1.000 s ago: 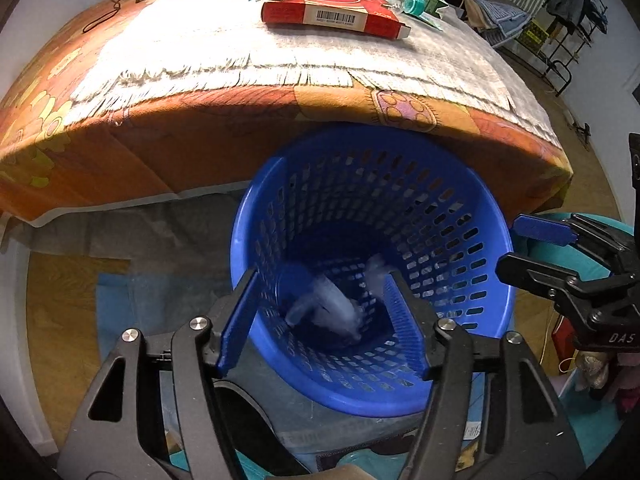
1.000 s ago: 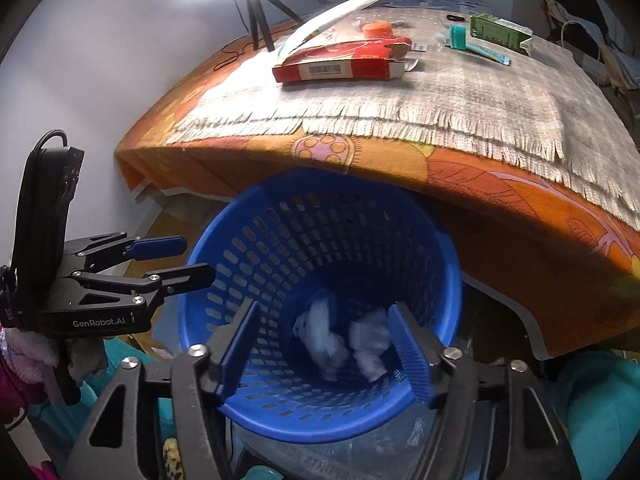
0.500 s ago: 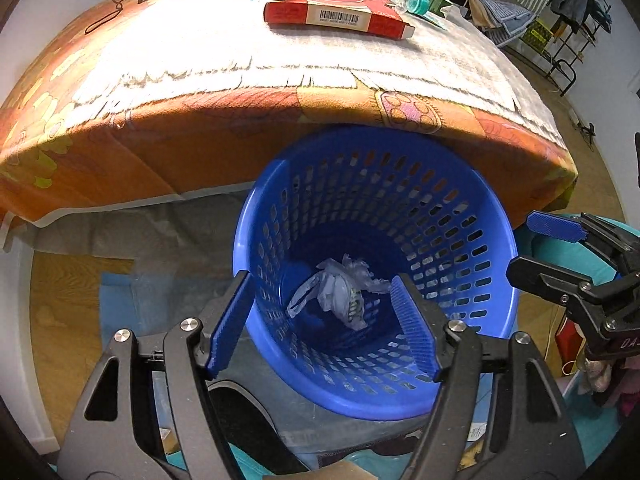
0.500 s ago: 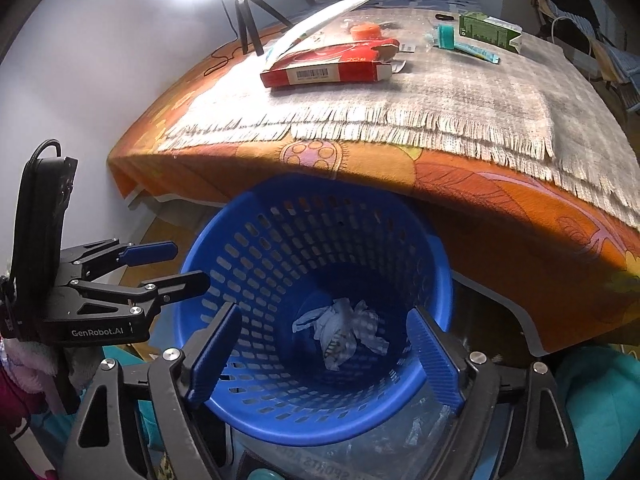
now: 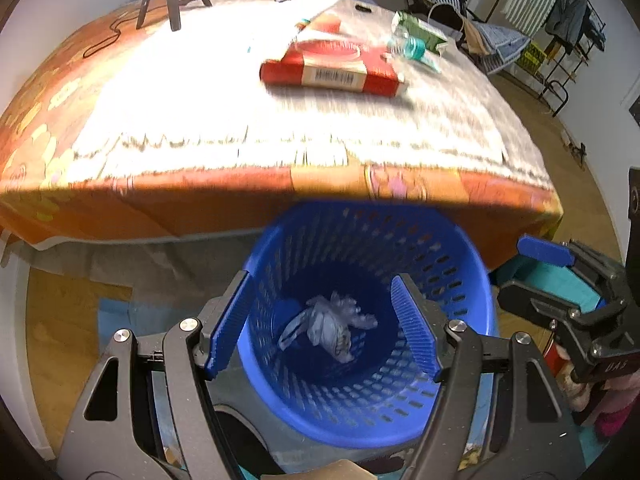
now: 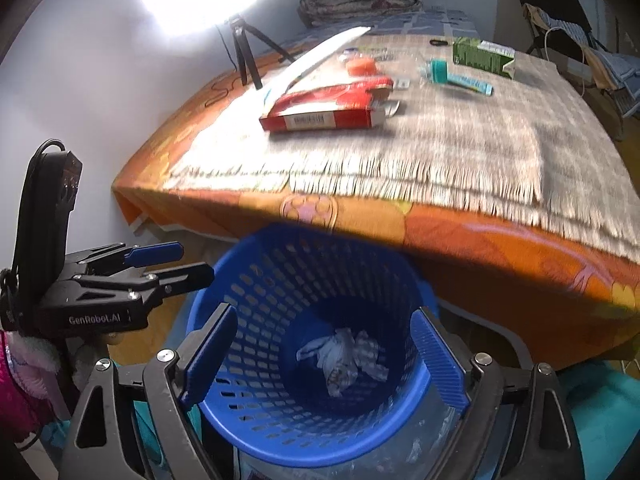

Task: Collect trash
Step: 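Move both tools back over the bed toward the remaining trash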

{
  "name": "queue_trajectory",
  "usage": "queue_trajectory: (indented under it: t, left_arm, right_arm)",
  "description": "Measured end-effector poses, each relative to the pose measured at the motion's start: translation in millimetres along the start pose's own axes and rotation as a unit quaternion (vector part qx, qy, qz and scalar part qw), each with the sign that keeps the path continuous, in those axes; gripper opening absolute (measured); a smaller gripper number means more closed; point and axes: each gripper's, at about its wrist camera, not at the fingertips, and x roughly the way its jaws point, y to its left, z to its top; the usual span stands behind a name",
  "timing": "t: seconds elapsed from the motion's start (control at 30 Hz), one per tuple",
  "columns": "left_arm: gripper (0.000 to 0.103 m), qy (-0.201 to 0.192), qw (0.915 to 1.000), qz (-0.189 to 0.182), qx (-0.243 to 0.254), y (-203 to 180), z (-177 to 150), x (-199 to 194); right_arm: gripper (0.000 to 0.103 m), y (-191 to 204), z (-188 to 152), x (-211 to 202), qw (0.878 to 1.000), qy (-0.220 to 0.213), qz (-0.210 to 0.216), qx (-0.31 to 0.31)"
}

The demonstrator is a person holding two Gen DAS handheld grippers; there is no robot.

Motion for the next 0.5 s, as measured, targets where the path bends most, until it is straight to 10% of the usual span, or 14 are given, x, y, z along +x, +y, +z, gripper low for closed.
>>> queue_trajectory:
  t: [0.5]
  left_arm:
    - [0.073,-0.072,0.9973,0.012,0.005,8.3,99.0,-10.0]
  right_arm:
    - [0.091,-29.7,74.8,-23.7,0.998,-0.062,-0.02,0.01]
